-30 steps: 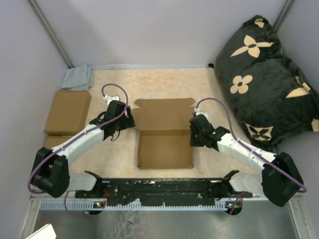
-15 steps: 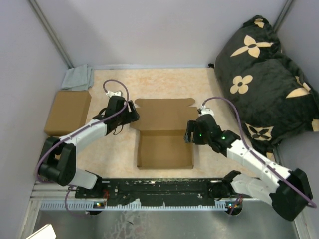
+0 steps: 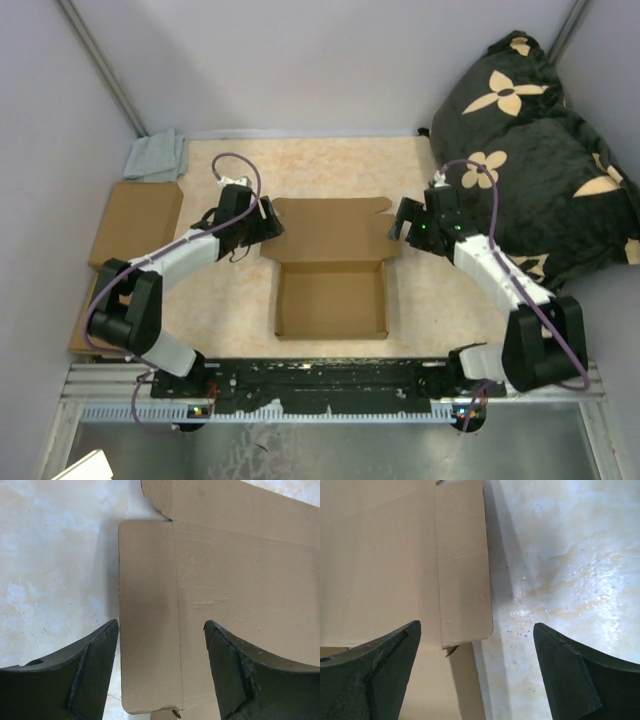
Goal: Fold the paper box
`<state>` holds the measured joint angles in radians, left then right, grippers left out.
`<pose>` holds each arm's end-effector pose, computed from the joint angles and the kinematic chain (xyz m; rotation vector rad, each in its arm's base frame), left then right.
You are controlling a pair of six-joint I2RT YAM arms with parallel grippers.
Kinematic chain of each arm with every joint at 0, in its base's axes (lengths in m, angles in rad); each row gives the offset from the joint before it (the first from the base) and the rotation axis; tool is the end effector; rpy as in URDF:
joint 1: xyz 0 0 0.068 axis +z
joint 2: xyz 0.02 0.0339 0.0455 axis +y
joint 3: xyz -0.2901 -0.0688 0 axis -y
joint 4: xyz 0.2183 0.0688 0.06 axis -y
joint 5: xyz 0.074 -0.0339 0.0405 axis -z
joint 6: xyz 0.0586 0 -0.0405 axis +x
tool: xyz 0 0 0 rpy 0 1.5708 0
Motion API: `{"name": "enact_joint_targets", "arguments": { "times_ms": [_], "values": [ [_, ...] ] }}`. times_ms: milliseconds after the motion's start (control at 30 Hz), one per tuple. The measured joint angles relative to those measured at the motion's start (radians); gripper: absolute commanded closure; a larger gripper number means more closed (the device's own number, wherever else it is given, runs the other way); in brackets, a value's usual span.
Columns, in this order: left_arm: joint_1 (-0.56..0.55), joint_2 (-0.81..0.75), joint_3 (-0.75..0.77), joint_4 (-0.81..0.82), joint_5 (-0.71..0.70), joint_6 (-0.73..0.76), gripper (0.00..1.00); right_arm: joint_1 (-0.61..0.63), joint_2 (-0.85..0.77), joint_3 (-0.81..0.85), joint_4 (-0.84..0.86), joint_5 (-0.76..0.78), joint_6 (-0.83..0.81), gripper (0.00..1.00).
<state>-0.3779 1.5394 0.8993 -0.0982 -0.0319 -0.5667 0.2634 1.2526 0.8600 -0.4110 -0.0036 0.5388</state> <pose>0.2980 -0.1163 0.2320 -0.2380 2.3380 -0.4392 0.2374 0.0642 0.2655 0.3290 2.3865 0.3836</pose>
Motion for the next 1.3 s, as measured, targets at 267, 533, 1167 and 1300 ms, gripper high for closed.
{"name": "enact_joint_targets", "arguments": {
  "times_ms": [267, 533, 1167, 1300],
  "values": [
    [0.026, 0.055, 0.014, 0.007, 0.050, 0.002, 0.29, -0.011, 0.220, 0.031, 0.052, -0.095, -0.029, 0.22],
    [0.038, 0.130, 0.055, 0.009, 0.112, 0.002, 0.39, -0.011, 0.310, 0.067, 0.111, -0.183, -0.061, 0.36],
    [0.031, 0.188, 0.143, 0.037, 0.228, 0.056, 0.65, 0.077, 0.332, 0.209, 0.056, -0.138, -0.169, 0.50],
    [0.024, 0.226, 0.190, 0.019, 0.227, 0.077, 0.72, 0.131, 0.372, 0.250, 0.040, -0.092, -0.177, 0.50]
  ]
}}
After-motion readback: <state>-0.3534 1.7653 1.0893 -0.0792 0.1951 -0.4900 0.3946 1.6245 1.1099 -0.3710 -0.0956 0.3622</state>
